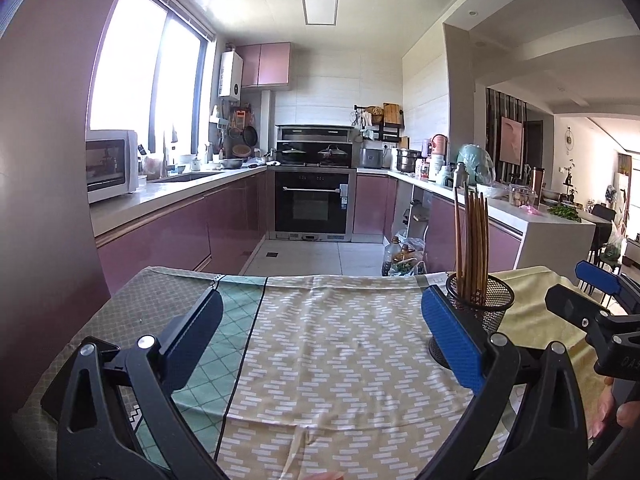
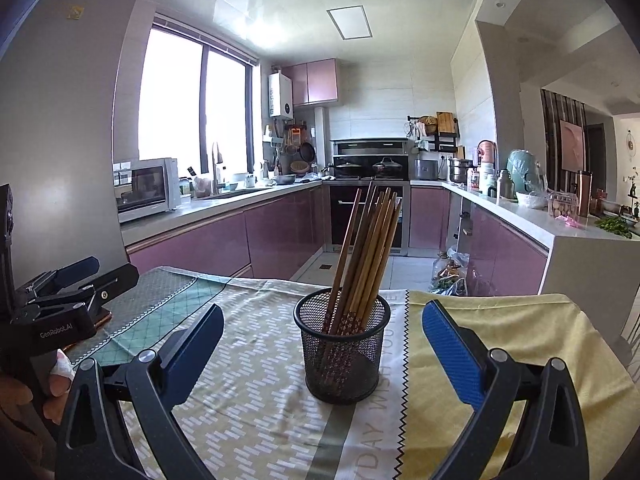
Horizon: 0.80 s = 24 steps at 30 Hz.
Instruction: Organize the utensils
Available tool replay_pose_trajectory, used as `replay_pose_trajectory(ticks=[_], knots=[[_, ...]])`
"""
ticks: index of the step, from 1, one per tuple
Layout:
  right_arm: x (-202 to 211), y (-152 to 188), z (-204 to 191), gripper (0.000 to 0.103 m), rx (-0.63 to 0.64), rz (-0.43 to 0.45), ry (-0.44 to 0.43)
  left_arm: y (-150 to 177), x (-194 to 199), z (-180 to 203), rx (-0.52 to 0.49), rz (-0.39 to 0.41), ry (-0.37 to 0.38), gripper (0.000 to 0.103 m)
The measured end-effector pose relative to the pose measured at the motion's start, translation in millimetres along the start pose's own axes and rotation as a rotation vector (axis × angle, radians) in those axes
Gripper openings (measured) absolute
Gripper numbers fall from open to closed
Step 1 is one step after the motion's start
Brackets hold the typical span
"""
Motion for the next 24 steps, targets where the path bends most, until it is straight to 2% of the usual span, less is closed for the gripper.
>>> replay_pose_trajectory(ticks=[24], knots=[[1.3, -0.2, -7.2, 0.096, 0.007, 0.01, -0.002, -2.8, 10.5, -3.2, -0.007, 0.012, -0.016, 0.098]])
Point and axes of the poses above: each gripper's, at about its wrist camera, not at the fingertips, and x roughly against the way its jaws point, z to its right, y to its underside, the point moved 3 cm from there along -x, roughly the way its jaws point, and after that the axes turned 10 degrees about z, right-handed, at the moved point
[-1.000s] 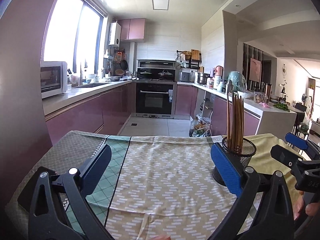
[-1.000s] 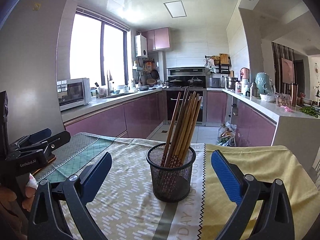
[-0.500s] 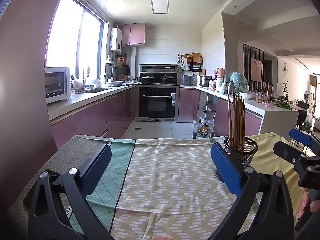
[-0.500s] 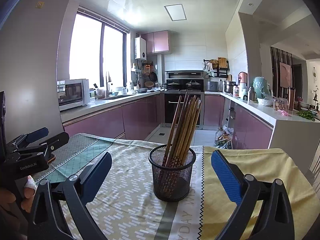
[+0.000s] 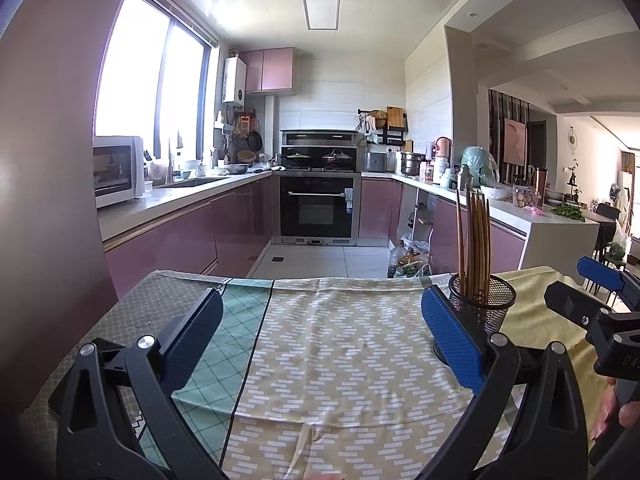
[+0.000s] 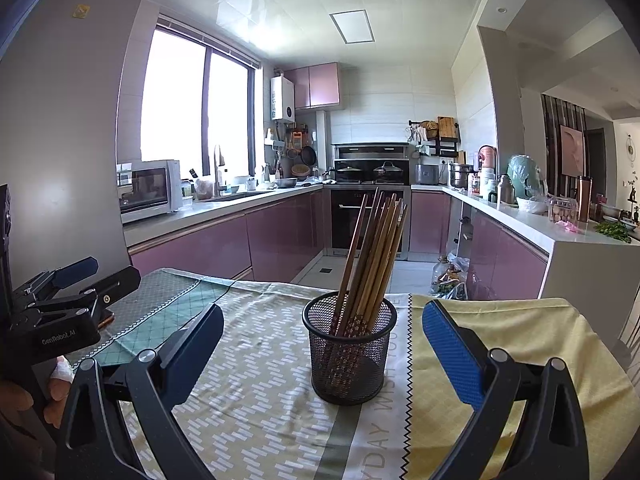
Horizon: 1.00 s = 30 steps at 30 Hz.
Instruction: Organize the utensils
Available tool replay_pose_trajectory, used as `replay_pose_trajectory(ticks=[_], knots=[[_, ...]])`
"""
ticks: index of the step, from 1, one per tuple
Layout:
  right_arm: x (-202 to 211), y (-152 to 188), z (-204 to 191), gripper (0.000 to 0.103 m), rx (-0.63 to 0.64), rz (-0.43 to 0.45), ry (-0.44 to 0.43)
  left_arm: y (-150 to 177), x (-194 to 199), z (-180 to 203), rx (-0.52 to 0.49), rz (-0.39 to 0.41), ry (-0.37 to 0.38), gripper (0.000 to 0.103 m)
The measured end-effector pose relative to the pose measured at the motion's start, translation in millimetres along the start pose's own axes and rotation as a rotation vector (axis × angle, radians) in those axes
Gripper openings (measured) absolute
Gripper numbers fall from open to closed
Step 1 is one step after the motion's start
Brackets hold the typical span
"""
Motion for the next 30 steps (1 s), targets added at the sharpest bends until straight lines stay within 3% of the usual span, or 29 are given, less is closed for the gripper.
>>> replay_pose_trajectory(ticks=[30], knots=[[-3.3, 3.5, -1.7, 0.096, -0.011, -0.005, -0.005, -0.4, 1.5, -1.3, 0.004, -0.004, -0.002, 0.098]])
Point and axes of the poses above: each gripper's, at about its wrist camera, not at the fingertips, and x roughly against the way its jaws point, z to its right, y to its underside, the point moved 3 cm from there along -x, roughly the way its jaws point, and after that the axes turned 10 degrees about z, right-handed, at the moved point
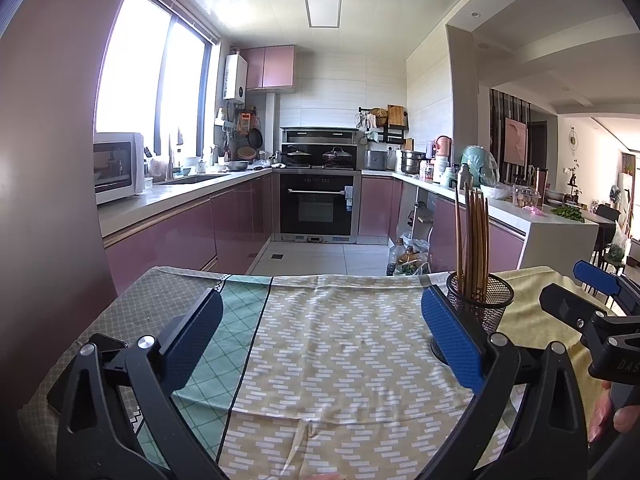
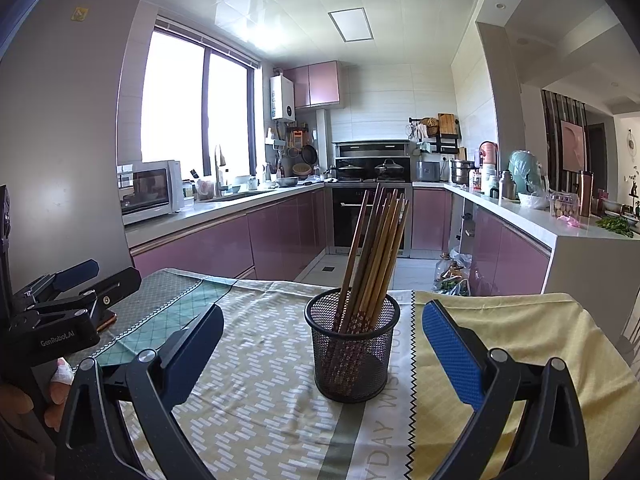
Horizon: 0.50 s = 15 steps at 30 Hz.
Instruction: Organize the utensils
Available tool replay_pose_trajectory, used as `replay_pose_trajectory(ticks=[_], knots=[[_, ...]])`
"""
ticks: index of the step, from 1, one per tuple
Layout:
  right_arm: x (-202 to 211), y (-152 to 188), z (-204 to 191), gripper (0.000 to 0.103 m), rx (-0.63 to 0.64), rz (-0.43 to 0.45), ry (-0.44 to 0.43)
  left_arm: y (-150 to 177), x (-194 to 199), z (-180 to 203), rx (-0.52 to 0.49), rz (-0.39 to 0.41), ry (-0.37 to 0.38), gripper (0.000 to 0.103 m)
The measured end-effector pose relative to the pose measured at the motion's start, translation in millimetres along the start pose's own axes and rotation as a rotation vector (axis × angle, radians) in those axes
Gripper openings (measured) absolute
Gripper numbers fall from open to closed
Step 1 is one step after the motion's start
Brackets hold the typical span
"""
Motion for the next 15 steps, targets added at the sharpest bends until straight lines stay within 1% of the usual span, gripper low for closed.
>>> replay_pose_trajectory(ticks=[15], knots=[[1.0, 1.1, -0.7, 0.096, -0.005, 0.0, -0.003, 0.6, -0.3, 1.2, 0.0, -0.003, 0.003, 0.098]])
Point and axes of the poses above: each gripper's, at about its wrist camera, not at the fingertips, and x roughly against the way its jaws point, z to its right, y to its underside, the point moved 3 cm from there along -x, roughly the way its jaws point, and after that the axes turned 10 degrees about z, right-handed, at the moved point
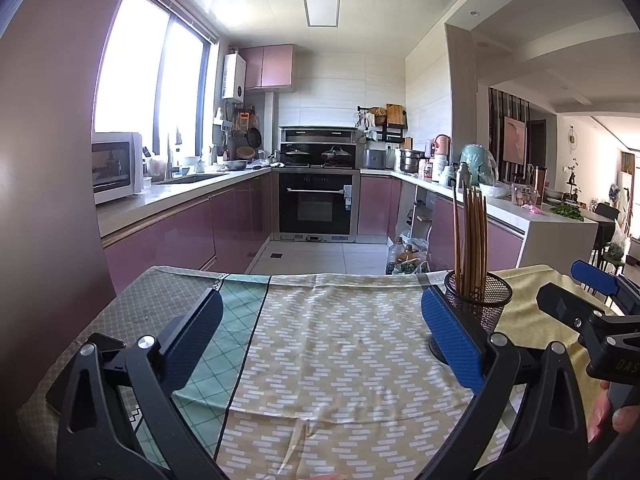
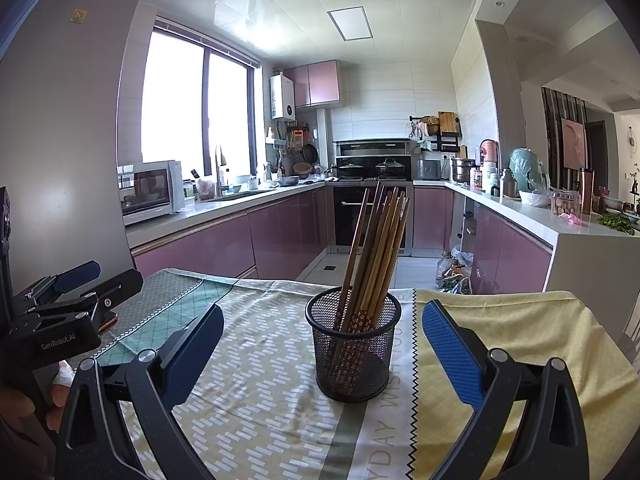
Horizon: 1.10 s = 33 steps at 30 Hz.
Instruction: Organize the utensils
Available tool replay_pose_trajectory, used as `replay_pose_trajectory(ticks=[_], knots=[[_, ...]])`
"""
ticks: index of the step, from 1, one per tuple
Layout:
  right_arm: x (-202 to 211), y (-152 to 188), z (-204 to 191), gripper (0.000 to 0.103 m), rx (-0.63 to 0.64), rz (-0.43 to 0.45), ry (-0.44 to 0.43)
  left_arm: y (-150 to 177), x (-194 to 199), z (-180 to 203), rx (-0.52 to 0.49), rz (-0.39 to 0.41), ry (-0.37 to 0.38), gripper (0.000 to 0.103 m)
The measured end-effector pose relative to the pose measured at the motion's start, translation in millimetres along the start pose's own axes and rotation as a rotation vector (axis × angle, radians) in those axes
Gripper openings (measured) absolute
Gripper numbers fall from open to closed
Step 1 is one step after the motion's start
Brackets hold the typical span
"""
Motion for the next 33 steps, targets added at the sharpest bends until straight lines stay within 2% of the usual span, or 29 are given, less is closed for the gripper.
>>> replay_pose_trajectory(ticks=[33], knots=[[-1.3, -0.6, 1.8, 0.096, -0.01, 0.003, 0.0, 0.7, -0.3, 1.4, -0.001, -0.004, 0.005, 0.098]])
Point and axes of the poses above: each gripper's, at about its wrist camera, not at the fingertips, and x roughly against the way its jaws point, z to its right, y to its underside, the point moved 3 cm from there along -x, roughly the way its jaws point, and after that the axes turned 10 degrees about z, right-handed, at the moved point
